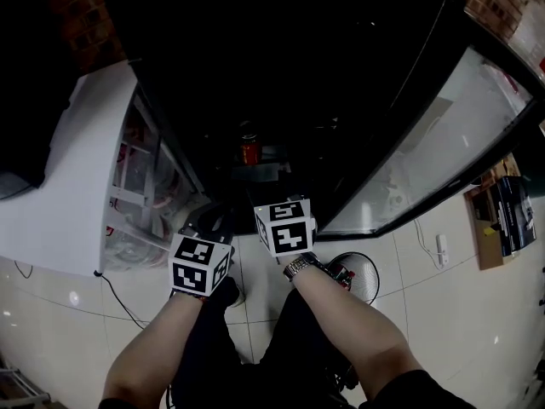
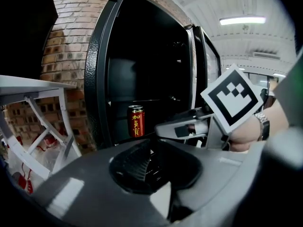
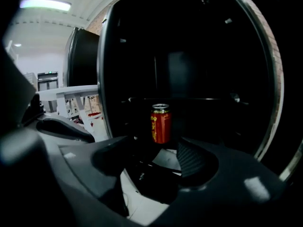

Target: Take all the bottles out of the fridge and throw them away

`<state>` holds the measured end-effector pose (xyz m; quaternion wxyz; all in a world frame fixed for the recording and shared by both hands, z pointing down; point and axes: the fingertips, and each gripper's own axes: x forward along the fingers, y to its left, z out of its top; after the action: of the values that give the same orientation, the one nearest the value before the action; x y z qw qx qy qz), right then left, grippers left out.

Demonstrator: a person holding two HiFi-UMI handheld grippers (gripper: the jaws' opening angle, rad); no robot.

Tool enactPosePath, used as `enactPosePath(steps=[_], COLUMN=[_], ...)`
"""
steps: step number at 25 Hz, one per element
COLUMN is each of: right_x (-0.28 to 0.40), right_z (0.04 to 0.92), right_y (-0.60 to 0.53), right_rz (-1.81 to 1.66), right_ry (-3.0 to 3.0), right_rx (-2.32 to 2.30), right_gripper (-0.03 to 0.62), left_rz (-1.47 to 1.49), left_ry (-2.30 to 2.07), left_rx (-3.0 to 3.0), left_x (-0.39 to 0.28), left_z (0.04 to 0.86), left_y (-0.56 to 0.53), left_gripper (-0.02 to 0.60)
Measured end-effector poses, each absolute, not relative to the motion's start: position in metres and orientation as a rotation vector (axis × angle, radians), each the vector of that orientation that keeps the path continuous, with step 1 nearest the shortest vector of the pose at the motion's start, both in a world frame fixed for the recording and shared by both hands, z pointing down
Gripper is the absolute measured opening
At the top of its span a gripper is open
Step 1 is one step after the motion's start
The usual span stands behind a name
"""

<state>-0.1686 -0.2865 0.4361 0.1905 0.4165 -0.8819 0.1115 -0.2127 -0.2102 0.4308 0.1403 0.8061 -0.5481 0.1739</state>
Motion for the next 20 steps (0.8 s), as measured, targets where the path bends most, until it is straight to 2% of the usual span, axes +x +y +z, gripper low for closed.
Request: enactPosePath(steps=[7, 14, 20], right_x=[-0.189, -0.202, -0.215], right_z=[0.442, 0.451, 0.457], right_y=[-0.325, -0.357, -0.375], right_rz=[0.318, 0.316, 0.315], right_ry=[-2.467, -2.445, -2.441], right_rx=[1.170, 1.174, 1.155], right_gripper=[0.301, 0.351, 0.359], left_rz=[0.529, 0.553, 0.577], left_ry=[-1.550, -1.499, -1.479], left_rx=[2.343, 2.364, 2.373], left_x=[-0.224, -0.221, -0.221], left_z=[0.436, 0.445, 0.450], left_y=[-0.237, -0.249, -0.253], left_gripper=[0.009, 0.009, 0.009])
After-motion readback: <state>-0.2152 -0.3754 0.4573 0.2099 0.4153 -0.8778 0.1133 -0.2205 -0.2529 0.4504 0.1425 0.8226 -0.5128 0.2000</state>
